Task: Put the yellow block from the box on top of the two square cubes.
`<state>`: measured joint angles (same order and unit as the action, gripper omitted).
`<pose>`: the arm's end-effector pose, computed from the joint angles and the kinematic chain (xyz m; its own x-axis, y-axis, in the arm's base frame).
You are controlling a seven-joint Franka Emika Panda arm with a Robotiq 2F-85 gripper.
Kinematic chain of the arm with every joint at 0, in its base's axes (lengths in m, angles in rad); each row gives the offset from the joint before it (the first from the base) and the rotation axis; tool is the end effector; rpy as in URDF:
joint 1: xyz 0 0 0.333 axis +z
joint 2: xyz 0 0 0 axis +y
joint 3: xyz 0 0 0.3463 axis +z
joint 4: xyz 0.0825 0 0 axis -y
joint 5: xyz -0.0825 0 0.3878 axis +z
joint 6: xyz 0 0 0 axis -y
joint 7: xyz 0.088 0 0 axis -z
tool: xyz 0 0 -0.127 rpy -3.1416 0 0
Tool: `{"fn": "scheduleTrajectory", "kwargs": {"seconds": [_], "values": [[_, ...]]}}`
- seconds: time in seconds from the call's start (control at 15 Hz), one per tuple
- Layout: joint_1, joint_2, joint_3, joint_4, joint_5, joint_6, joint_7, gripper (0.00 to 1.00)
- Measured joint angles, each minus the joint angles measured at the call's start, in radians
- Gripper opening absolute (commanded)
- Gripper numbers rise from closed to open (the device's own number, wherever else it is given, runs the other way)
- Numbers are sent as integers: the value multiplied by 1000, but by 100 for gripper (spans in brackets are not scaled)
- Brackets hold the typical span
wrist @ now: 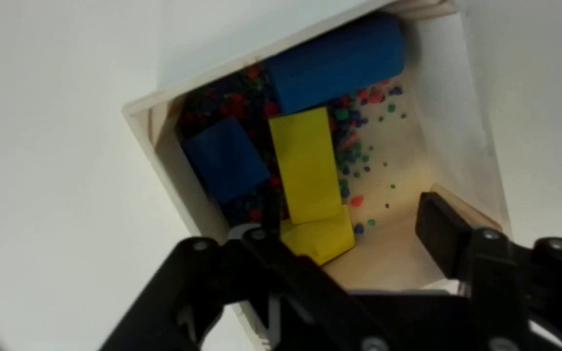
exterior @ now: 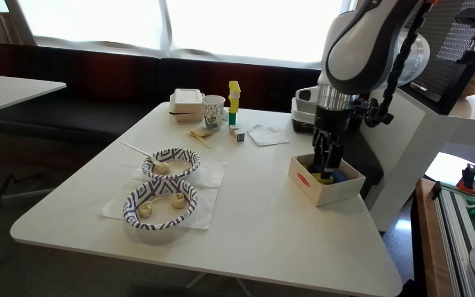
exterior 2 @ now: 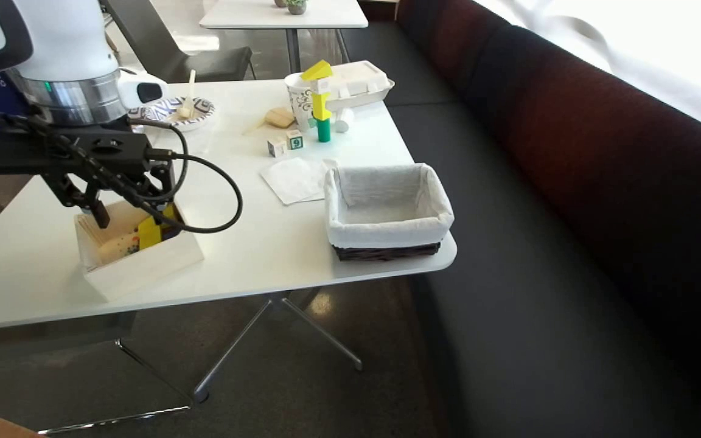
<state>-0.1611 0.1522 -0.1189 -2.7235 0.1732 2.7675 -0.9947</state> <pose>0.3715 -0.1156 0.1749 0.8508 0.5244 -0.0354 0.5186 -0.8485 -0.1054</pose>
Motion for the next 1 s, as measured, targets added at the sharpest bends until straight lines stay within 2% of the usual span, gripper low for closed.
{"fn": "scheduleTrajectory", "kwargs": {"seconds": [0.07, 0.13, 0.2, 0.27, 0.47, 0.6, 0.67, 0.8, 0.87, 1.0], "values": [[-4, 6, 6, 2, 0, 1, 0, 54], [-8, 12, 12, 3, 0, 2, 0, 65], [-12, 19, 18, 4, 0, 5, 0, 65], [-15, 27, 21, 5, -2, 15, 0, 69], [-22, 57, 26, 5, -20, 74, 2, 61], [-32, 78, 31, 5, -38, 108, 8, 49], [-39, 88, 36, 6, -47, 120, 11, 48], [-52, 95, 42, 10, -65, 139, 16, 24], [-59, 96, 46, 12, -74, 140, 18, 23], [-68, 97, 51, 16, -91, 143, 26, 8]]}}
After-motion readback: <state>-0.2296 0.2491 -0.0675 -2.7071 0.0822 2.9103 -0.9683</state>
